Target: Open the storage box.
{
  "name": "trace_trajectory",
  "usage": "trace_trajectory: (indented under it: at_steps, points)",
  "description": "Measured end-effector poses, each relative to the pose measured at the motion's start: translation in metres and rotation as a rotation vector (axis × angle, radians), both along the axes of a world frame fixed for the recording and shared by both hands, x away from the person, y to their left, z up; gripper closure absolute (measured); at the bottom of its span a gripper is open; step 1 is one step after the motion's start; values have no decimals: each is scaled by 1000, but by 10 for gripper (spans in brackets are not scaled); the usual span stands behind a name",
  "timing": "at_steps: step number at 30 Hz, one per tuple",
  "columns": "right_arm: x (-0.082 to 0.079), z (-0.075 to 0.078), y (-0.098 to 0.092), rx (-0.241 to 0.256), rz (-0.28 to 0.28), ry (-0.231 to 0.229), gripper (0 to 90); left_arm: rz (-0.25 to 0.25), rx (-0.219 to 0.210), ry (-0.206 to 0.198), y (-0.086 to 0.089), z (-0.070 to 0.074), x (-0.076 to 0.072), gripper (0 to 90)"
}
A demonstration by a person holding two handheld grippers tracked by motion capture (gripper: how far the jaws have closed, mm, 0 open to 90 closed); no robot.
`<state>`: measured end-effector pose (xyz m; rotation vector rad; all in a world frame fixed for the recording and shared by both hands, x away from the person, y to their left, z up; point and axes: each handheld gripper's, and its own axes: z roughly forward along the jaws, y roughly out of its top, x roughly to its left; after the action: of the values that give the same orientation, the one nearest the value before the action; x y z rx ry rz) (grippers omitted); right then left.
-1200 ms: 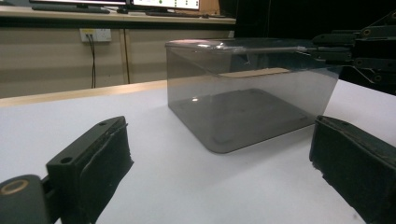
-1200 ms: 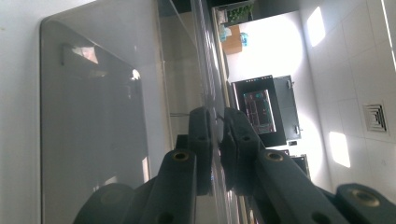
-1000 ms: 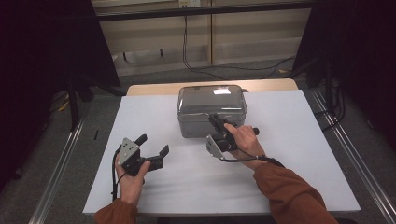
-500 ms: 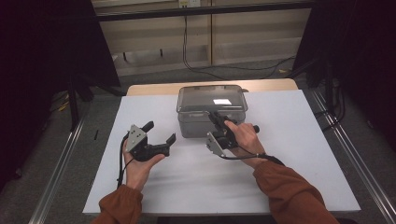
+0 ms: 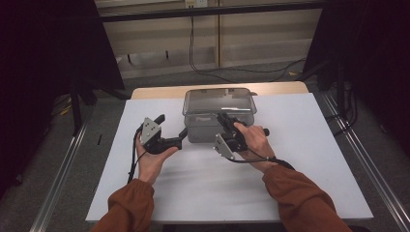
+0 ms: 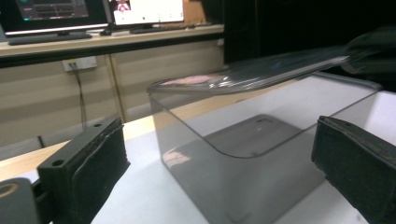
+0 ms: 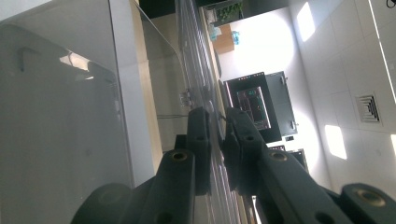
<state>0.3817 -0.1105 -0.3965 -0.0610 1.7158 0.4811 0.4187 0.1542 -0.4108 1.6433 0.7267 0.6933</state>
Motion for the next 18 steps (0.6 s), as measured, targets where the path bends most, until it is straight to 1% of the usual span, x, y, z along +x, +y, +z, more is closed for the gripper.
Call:
trace_trajectory:
  at_steps: [1,5,6,7,8,9,12,15,16,18]
  points:
    - [1,0,0,12,2,-1,811,7,9,6,-4,-1,5,32]
    - [0,1,1,14,-1,-4,812,2,-8,7,-12,-1,19,33]
    - [0,1,1,14,-1,-3,813,-1,-1,-4,-14,-2,22,33]
    - [1,1,1,17,1,-3,812,-4,1,-14,-16,-2,23,39]
    - [1,1,0,25,-3,0,812,-6,13,-19,-17,-2,24,50]
    - [1,2,0,28,-1,-1,812,-7,23,-14,-20,-2,24,48]
    - [2,4,0,35,-3,-5,813,5,17,-16,-26,-1,24,57]
    - [2,6,0,39,-7,-11,814,-9,24,-32,-30,-1,25,69]
    - [2,7,1,41,-6,-13,814,-9,18,-38,-32,-1,26,76]
    - [3,8,1,44,-6,-12,814,-20,20,-49,-32,-1,28,89]
